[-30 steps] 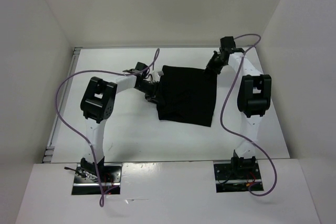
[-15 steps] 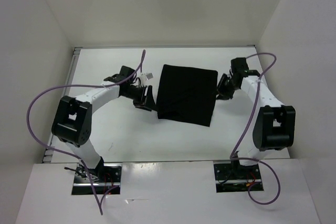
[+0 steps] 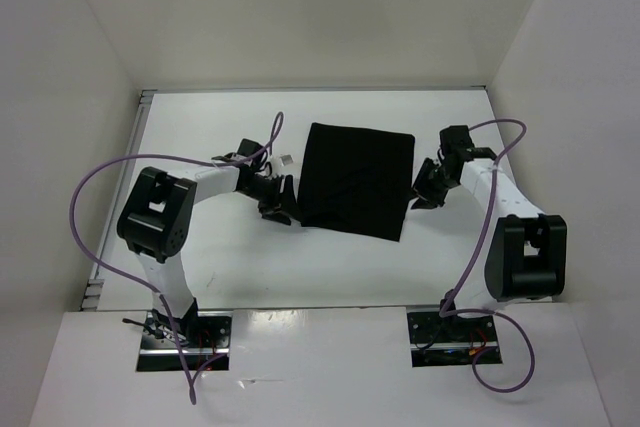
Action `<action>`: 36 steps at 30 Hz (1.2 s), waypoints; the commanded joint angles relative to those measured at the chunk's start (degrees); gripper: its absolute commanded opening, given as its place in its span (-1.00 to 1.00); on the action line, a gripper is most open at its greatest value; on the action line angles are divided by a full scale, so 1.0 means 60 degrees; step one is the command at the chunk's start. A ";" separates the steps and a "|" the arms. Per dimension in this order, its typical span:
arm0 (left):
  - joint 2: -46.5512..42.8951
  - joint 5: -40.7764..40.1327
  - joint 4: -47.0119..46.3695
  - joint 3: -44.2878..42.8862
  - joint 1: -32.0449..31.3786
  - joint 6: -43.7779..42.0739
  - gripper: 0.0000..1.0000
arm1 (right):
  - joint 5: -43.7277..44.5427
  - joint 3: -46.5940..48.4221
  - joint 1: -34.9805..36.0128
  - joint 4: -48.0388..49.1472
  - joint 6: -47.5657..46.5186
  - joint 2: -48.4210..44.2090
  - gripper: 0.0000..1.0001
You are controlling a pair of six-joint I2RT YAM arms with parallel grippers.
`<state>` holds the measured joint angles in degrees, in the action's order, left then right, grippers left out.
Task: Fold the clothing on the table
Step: Fold the skirt
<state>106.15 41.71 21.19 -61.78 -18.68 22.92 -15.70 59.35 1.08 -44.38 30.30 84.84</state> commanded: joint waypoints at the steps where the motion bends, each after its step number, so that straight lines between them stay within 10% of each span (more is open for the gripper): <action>1: 0.0223 -0.0097 -0.0835 -0.0236 0.0123 0.0793 0.17 | -0.0049 -0.0209 -0.0034 -0.0103 0.0120 -0.0341 -0.27; 36: 0.2039 0.0621 -0.1203 -0.0324 -0.0154 0.1528 -0.36 | 0.0025 -0.2128 -0.0034 -0.0426 0.2596 -0.1586 -0.30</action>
<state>115.61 47.24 11.97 -63.53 -19.07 35.42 -15.35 46.65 1.08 -48.31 43.75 77.12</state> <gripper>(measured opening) 0.332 0.353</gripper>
